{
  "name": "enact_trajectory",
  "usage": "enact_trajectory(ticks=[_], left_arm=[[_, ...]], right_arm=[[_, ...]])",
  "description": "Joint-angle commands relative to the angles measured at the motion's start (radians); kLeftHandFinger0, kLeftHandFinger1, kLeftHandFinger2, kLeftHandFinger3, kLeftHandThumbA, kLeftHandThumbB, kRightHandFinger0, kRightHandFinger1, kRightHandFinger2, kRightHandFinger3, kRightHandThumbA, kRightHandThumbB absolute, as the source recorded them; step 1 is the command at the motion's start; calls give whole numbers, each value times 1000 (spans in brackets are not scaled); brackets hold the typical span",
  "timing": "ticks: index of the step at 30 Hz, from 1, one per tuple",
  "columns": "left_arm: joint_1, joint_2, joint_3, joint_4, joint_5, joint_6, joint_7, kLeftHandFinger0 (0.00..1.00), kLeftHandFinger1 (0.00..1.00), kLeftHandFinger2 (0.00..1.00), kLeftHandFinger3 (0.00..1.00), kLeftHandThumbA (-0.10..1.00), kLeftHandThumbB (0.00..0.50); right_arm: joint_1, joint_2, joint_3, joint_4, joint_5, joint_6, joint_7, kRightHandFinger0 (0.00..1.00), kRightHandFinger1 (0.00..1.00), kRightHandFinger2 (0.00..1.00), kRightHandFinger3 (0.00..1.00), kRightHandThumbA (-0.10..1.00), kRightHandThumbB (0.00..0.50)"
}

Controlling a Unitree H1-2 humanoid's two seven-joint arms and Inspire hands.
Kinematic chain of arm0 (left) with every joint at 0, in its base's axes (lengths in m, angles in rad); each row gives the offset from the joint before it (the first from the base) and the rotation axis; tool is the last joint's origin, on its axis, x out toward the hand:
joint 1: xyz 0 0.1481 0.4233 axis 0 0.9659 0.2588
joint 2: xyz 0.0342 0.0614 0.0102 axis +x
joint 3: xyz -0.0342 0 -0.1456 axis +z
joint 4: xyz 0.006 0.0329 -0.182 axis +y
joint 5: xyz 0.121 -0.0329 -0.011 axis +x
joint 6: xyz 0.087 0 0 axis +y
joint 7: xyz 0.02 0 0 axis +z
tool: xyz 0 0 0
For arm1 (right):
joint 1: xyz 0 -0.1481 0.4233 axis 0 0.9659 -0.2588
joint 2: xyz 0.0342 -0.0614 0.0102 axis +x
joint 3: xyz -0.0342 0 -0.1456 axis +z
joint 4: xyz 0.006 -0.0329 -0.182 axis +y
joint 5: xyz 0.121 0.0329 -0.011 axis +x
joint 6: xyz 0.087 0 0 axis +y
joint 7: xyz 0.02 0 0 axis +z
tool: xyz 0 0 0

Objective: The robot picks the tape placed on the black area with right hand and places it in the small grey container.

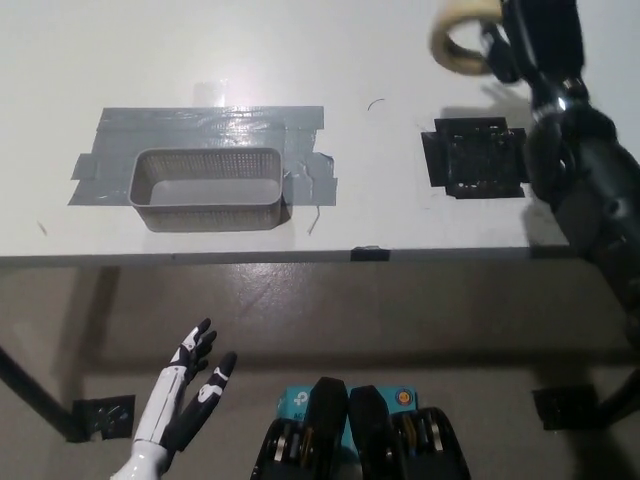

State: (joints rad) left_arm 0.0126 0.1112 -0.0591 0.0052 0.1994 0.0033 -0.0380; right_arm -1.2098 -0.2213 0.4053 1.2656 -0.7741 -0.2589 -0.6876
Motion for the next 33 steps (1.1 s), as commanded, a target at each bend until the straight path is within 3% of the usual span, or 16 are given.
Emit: enact_trajectory(ticks=[1,3,5,8,10,11,12,15,19,22,23,24,26,27,30,33], left_arm=[[-21,6,-1,-37,-12,-13,-6,1000,1000,1000,1000,832,8],[-24,2,-1,-38,-13,-13,-5,1000,1000,1000,1000,836,13],[-29,0,-3,-38,-19,-3,-12,1000,1000,1000,1000,841,19],[-39,1,-12,-35,-12,-8,-14,1000,1000,1000,1000,843,8],[-40,-1,-16,-40,-4,-8,-8,1000,1000,1000,1000,833,3],[-39,0,-18,-43,-2,-6,-7,1000,1000,1000,1000,832,3],[-39,1,-21,-46,1,-4,-7,1000,1000,1000,1000,830,2],[-47,4,-36,-49,5,3,-17,1000,1000,1000,1000,818,0],[-50,9,-58,-51,14,2,-23,1000,1000,1000,1000,798,0],[-59,12,-67,-55,16,6,-28,1000,1000,1000,1000,768,12],[-59,14,-70,-59,13,10,-33,1000,1000,1000,1000,762,19],[-59,9,-69,-57,6,11,-33,1000,1000,1000,1000,724,12],[-57,6,-74,-62,9,13,-33,1000,1000,1000,1000,689,12],[-56,6,-76,-64,11,11,-32,1000,1000,1000,1000,680,7],[-65,5,-83,-66,20,17,-34,1000,1000,1000,1000,682,11],[-67,6,-86,-73,8,26,-44,1000,1000,1000,1000,672,20]], right_arm=[[-115,43,3,-30,24,-70,-98,0,352,729,796,-100,227],[-133,69,19,-13,14,-58,-99,62,391,733,772,-100,259],[-150,102,35,0,6,-54,-110,0,334,682,677,-100,263],[-175,155,24,24,32,-33,-89,0,319,696,779,-100,219],[-188,192,12,45,51,-29,-70,0,308,697,731,-100,190],[-188,196,11,46,53,-28,-70,0,313,709,739,-100,187],[-195,228,11,63,59,7,-48,0,301,713,833,-100,203],[-201,263,16,87,65,26,-27,0,279,701,865,-100,202],[-194,313,38,107,53,41,-12,0,156,526,365,-100,227],[-190,342,25,115,72,70,30,0,124,486,150,-100,255],[-185,362,18,122,82,81,36,0,136,526,166,-100,236],[-180,372,18,124,85,87,43,0,154,575,267,-100,226],[-165,401,13,132,101,113,68,0,247,694,622,-100,194],[-159,406,18,133,98,118,63,0,260,705,681,-100,192],[-141,434,27,144,100,148,83,0,299,743,728,-100,168],[-127,452,38,149,94,166,88,0,282,729,783,-100,192]])
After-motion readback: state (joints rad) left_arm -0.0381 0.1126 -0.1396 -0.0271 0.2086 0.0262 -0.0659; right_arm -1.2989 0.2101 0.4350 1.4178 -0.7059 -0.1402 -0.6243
